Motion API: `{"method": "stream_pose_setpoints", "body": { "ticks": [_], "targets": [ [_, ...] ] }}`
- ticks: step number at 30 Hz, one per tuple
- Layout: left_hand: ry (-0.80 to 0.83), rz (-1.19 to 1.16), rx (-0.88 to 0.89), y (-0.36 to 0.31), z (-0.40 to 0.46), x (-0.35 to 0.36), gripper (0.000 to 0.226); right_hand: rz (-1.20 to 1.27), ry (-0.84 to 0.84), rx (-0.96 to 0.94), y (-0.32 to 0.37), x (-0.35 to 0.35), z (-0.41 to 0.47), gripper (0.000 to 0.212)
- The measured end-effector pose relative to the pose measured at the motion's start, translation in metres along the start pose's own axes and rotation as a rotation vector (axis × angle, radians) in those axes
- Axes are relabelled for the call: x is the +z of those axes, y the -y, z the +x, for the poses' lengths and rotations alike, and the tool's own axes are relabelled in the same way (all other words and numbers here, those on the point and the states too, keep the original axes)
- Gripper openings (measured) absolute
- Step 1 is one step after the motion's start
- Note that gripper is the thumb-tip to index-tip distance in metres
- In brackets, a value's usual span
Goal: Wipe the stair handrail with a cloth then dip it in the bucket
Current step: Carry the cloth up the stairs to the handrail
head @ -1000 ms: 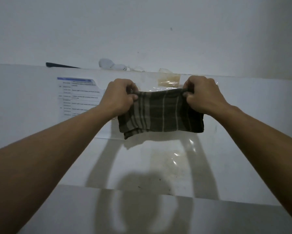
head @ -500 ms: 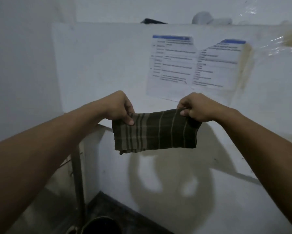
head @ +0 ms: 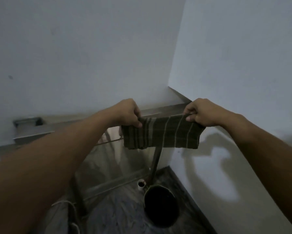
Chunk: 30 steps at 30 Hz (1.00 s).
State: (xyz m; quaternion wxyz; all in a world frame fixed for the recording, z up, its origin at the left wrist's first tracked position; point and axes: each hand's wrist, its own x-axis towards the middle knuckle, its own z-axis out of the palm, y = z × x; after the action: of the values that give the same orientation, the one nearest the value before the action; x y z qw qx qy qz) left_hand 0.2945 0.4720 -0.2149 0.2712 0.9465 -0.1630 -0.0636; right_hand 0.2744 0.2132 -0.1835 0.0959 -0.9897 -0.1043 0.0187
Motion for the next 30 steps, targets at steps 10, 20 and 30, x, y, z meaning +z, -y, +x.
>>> {"method": "stream_pose_setpoints", "body": {
  "ticks": [10,20,30],
  "targets": [
    [-0.236,-0.076,-0.411,0.095,-0.110,-0.001,0.009,0.037,0.179,-0.508,0.108,0.069,0.086,0.013],
    [-0.600,-0.001,-0.846,0.128,-0.305,-0.008,0.012,0.007,0.200,-1.011,0.304,0.125,0.075,0.019],
    [-0.968,-0.041,-1.214,0.164,-0.502,-0.009,0.015,0.063,0.282,-1.472,0.525,0.171,-0.015,0.019]
  ]
}}
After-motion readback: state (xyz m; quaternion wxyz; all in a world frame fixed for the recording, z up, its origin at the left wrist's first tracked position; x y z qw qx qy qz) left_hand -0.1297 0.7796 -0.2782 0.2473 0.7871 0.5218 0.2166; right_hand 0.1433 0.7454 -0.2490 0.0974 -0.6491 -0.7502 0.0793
